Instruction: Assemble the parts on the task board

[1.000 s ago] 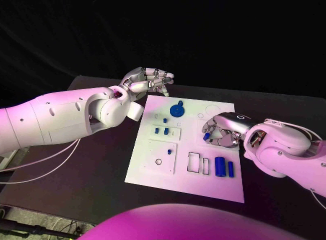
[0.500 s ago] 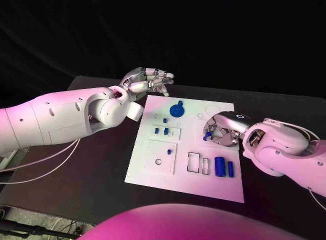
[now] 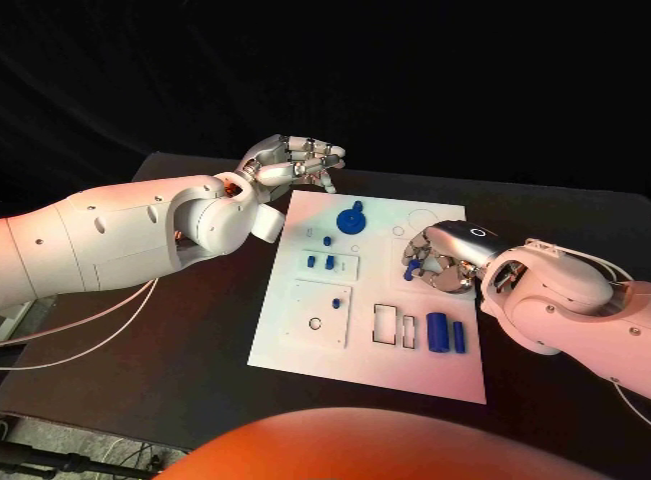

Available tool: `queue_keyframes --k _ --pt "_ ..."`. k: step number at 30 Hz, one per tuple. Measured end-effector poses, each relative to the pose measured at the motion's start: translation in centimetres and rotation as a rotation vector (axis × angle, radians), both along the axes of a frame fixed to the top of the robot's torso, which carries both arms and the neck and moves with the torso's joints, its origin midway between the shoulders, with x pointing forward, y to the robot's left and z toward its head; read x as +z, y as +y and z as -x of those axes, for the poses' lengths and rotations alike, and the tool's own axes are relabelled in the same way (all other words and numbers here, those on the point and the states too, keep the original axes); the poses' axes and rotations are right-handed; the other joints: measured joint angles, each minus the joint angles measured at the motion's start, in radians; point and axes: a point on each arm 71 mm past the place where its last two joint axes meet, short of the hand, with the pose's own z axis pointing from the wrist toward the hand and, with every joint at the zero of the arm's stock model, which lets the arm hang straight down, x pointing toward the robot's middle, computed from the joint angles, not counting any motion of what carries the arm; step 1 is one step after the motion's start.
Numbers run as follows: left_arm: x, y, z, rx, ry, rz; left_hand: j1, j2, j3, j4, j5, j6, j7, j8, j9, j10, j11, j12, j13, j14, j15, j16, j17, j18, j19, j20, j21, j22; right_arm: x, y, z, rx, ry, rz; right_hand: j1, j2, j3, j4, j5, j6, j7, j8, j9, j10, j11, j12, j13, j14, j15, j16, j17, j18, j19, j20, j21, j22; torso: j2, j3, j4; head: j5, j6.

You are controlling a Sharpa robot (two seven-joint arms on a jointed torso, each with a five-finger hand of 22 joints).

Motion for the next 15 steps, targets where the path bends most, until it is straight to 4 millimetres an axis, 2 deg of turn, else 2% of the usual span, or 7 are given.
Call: queue_keyframes --k 4,7,14,15 --pt "0.0 0.0 0.0 0.0 0.0 0.0 0.0 0.0 0.0 0.0 0.0 0.0 0.0 0.0 0.0 0.0 0.0 0.004 0.0 0.0 0.0 0.0 0.0 0.0 0.0 0.0 0.0 0.0 0.6 0.1 0.5 0.002 -0.018 -0.032 -0.008 -0.003 0.011 -0.011 0.0 -0.002 -0.001 0.018 0.0 0.0 0.0 -0.001 0.001 0.0 0.0 0.0 0.002 0.0 0.0 0.0 0.0 0.0 0.0 -0.0001 0.0009 0.0 0.0" --pt "0.0 0.0 0.0 0.001 0.0 0.0 0.0 0.0 0.003 -0.003 0.0 0.0 0.0 0.0 0.0 0.0 0.0 0.004 0.0 0.0 0.0 0.0 -0.001 0.0 0.0 0.0 0.0 0.001 1.3 0.2 0.9 0.008 -0.031 -0.054 -0.015 -0.005 0.013 -0.013 -0.002 -0.002 -0.002 0.019 0.0 0.001 0.001 -0.001 0.007 0.0 0.0 0.004 0.006 -0.015 0.0 0.0 0.005 0.0 -0.001 -0.0006 0.0014 0.003 0.0" --pt "0.0 0.0 0.0 0.001 0.001 -0.001 0.0 0.0 0.004 -0.004 0.0 0.0 0.0 0.0 0.0 0.0 0.0 0.004 0.0 0.0 0.0 0.0 -0.001 0.0 0.0 0.0 0.0 0.002 3.7 0.7 1.8 0.033 -0.074 -0.11 -0.016 -0.005 0.015 -0.015 -0.002 -0.006 -0.002 0.019 0.002 0.002 0.002 -0.001 0.006 0.002 -0.002 0.008 0.012 -0.015 0.003 0.004 0.009 0.0 -0.001 -0.0012 0.0008 0.008 0.0" --pt "0.0 0.0 -0.1 0.002 0.001 -0.001 0.0 0.0 0.004 -0.004 0.0 0.0 0.0 0.0 0.0 0.0 0.0 0.004 0.0 0.0 0.0 0.0 -0.001 0.0 0.0 0.0 0.0 0.002 3.9 1.0 2.0 0.04 -0.076 -0.118 -0.016 -0.005 0.017 -0.017 -0.003 -0.009 -0.002 0.019 0.015 0.002 0.002 -0.001 0.006 0.004 -0.004 0.008 0.013 -0.015 0.003 0.004 0.012 0.0 -0.001 -0.0014 0.0005 0.009 0.0"
